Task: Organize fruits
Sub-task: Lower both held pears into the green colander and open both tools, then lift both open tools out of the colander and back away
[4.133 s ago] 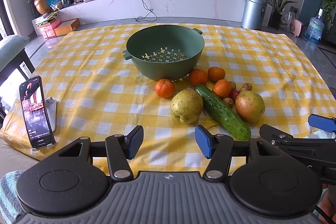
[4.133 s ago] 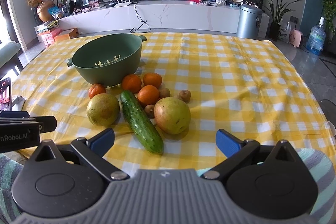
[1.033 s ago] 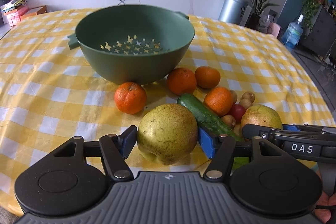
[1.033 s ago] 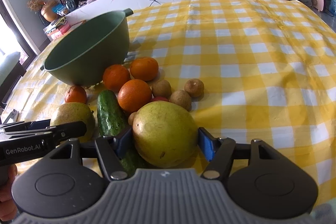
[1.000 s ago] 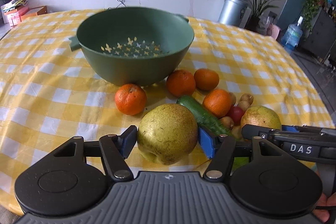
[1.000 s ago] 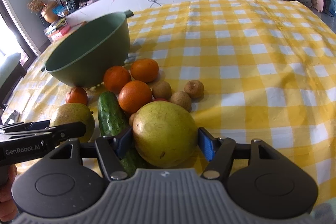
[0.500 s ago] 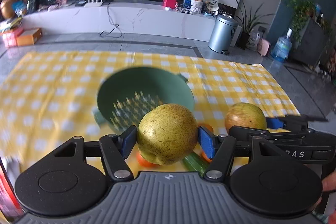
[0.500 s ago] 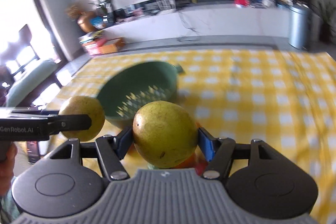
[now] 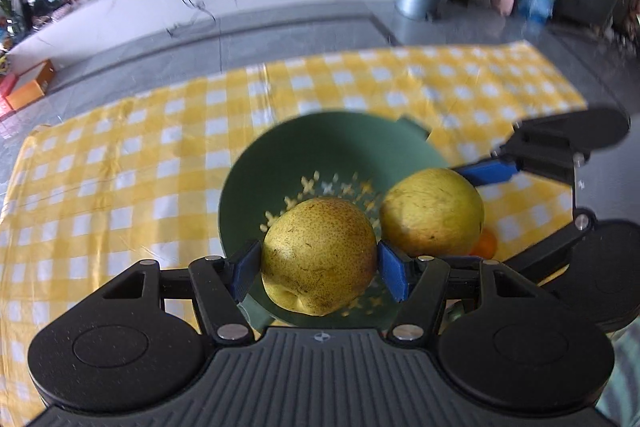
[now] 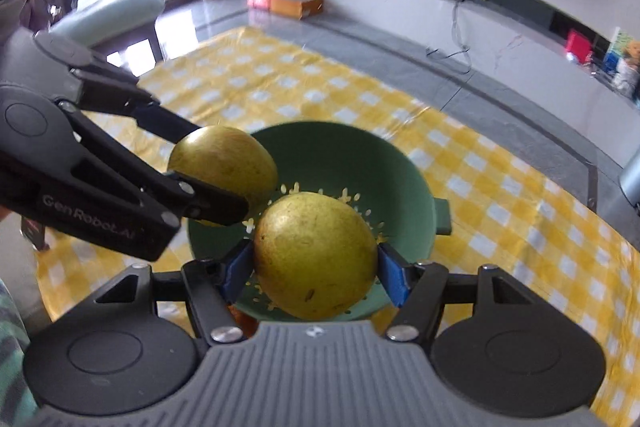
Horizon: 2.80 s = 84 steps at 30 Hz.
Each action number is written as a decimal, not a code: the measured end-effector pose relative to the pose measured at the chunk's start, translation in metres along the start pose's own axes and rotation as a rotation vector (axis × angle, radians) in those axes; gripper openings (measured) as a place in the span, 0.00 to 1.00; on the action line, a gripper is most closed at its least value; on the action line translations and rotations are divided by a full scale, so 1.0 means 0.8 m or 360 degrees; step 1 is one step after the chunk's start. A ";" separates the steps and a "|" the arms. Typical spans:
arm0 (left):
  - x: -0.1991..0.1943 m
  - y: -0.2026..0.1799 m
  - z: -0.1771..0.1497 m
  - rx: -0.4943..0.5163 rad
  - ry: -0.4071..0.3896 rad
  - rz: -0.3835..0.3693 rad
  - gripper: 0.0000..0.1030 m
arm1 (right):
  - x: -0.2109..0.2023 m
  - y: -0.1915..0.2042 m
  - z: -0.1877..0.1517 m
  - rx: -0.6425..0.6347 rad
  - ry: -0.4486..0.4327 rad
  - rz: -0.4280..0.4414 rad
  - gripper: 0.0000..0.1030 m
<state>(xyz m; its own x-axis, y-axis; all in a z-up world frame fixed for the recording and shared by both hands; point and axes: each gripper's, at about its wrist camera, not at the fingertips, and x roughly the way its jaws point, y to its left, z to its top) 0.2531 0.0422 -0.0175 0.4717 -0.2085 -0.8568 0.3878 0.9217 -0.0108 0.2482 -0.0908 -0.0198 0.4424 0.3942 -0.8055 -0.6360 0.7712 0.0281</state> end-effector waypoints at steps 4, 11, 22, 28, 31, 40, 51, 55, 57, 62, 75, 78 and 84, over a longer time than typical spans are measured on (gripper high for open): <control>0.031 0.007 -0.001 0.0085 0.0094 -0.0002 0.71 | 0.044 -0.005 0.008 -0.0105 0.0168 0.0042 0.61; 0.062 0.003 0.007 0.0235 0.0189 0.0009 0.71 | 0.088 -0.011 0.015 -0.0180 0.0353 0.0111 0.61; 0.094 -0.003 0.014 0.0335 0.0352 0.0039 0.71 | 0.104 -0.015 0.018 -0.0209 0.0480 0.0141 0.62; 0.098 -0.003 0.012 0.0322 0.0378 0.0015 0.73 | 0.103 -0.009 0.018 -0.0284 0.0498 0.0110 0.66; 0.099 -0.007 0.012 0.0324 0.0379 0.0044 0.76 | 0.100 -0.014 0.016 -0.0272 0.0503 0.0101 0.67; 0.097 -0.012 0.012 0.0329 0.0373 0.0090 0.82 | 0.069 -0.017 0.017 -0.0239 0.0443 0.0030 0.79; 0.024 -0.013 -0.004 0.0343 0.0139 0.0099 0.84 | 0.013 -0.009 -0.001 -0.0109 0.0235 -0.0040 0.81; -0.020 -0.017 -0.029 0.0416 0.0003 0.0071 0.81 | -0.023 -0.001 -0.027 0.0001 0.0044 -0.0090 0.81; -0.041 -0.021 -0.046 0.0485 -0.0060 0.0058 0.79 | -0.042 0.001 -0.045 0.0092 -0.0047 -0.0101 0.83; -0.080 -0.012 -0.097 0.0576 -0.0217 0.0107 0.78 | -0.087 0.006 -0.101 0.0376 -0.0250 -0.0110 0.86; -0.061 0.040 -0.233 0.0888 -0.0472 0.0603 0.78 | -0.137 0.015 -0.247 0.1064 -0.0530 -0.0386 0.88; -0.050 0.050 -0.246 0.0879 -0.0506 0.0659 0.78 | -0.138 0.014 -0.259 0.1122 -0.0539 -0.0488 0.89; -0.041 0.065 -0.269 0.0907 -0.0570 0.0737 0.78 | -0.117 0.020 -0.263 0.1153 -0.0454 -0.0527 0.89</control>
<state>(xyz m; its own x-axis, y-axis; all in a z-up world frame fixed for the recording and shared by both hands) 0.0872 0.1675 -0.1009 0.8700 -0.0283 -0.4923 0.3893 0.6521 0.6505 0.0631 -0.2206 -0.0685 0.7388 0.1277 -0.6617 0.0739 0.9606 0.2680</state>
